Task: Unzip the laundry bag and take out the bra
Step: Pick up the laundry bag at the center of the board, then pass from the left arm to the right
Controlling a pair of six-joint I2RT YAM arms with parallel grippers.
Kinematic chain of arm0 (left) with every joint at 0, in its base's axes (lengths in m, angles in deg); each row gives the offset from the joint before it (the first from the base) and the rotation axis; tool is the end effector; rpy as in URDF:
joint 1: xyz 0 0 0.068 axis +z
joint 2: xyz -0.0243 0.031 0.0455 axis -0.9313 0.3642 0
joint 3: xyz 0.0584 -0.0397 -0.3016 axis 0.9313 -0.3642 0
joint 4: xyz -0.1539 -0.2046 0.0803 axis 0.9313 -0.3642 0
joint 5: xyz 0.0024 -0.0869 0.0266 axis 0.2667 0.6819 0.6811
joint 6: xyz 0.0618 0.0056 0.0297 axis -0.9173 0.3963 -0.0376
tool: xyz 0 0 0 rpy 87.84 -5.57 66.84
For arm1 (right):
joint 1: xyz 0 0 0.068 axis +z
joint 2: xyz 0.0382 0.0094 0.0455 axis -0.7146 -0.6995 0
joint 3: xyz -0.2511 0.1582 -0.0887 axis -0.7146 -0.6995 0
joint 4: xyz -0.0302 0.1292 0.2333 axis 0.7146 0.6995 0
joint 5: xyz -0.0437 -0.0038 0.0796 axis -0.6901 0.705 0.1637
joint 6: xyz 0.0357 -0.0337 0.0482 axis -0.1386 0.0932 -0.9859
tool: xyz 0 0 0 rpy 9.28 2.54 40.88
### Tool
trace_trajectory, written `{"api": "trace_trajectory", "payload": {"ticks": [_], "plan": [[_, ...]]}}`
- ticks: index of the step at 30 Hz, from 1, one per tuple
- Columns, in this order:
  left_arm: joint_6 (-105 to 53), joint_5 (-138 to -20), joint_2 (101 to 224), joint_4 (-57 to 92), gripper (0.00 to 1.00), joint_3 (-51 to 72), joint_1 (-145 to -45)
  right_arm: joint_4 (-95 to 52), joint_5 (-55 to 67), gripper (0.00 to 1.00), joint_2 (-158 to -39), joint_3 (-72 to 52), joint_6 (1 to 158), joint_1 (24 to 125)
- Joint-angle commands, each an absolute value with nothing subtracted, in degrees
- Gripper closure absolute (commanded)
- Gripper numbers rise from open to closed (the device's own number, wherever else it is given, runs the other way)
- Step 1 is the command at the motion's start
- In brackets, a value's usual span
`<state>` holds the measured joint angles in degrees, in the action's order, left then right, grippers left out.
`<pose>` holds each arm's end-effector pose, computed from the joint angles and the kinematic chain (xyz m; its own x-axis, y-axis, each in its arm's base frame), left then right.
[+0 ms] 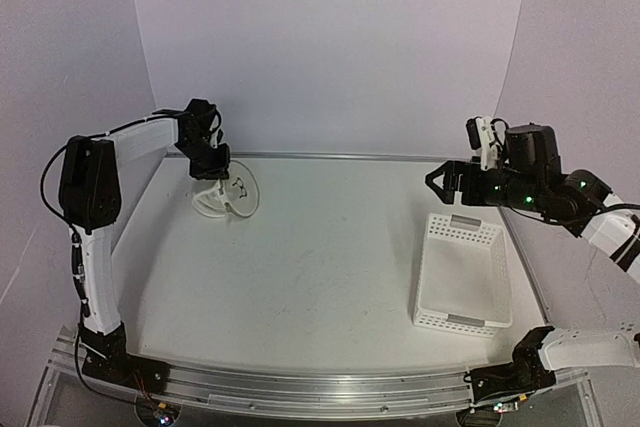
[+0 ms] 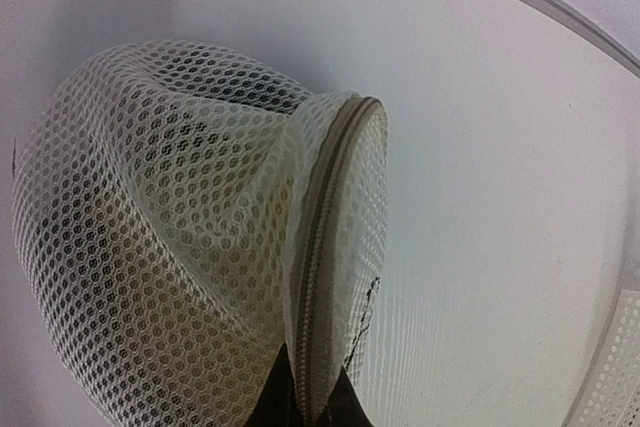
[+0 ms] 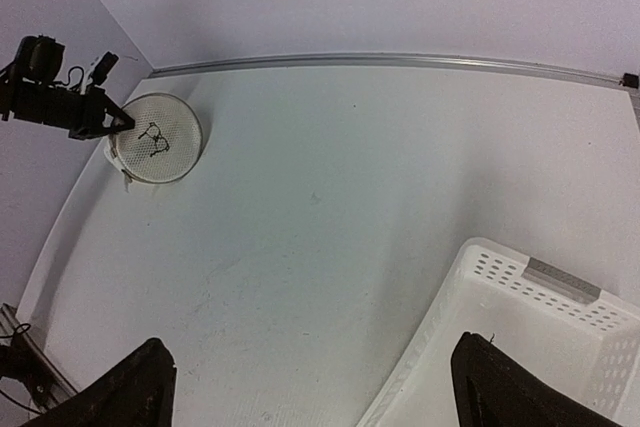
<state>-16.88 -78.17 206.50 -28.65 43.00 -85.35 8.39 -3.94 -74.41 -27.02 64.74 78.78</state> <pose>0.4705 -0.1502 0.2587 -0.8967 -0.0923 -0.4328 0.0486 0.9515 -0.3037 0.1862 0.1194 0.3694 -0.5708 0.0623 -0.8188 -0.3362 0.8920 0.3023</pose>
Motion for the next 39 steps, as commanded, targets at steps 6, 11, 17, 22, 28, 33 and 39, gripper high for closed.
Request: {"api": "trace_trajectory", "payload": {"ticks": [6, 11, 17, 22, 28, 33, 39], "plan": [[-11.9, -72.1, 192.4, -23.4, 1.0, 34.3, -85.8, -2.8, 6.1, 0.05, -73.8, -31.2, 61.7, 79.5], [-6.6, -66.8, 185.7, -16.7, 1.0, 26.7, -85.9, -8.2, 8.2, 0.07, -75.4, -33.9, 56.1, 81.4], [1.6, -61.8, 178.4, -5.6, 1.0, 17.2, -87.3, -21.3, 9.2, 0.07, -77.7, -39.9, 44.4, 84.4], [8.6, -59.1, 173.9, 2.9, 1.0, 11.1, -88.4, -27.6, 7.6, 0.06, -83.4, -39.2, 38.3, 88.1], [19.8, -56.7, 167.6, 16.9, 1.0, -0.1, -89.3, -35.5, 8.6, 0.05, -92.2, -36.7, 30.4, 91.0], [24.7, -55.3, 164.8, 23.7, 1.0, -4.8, -89.4, -41.1, 8.9, 0.05, -97.2, -35.2, 24.1, 92.2], [29.6, -55.8, 160.8, 29.4, 1.0, -9.2, -90.1, -47.0, 10.6, 0.04, -102.5, -32.8, 17.0, 92.8]]}}
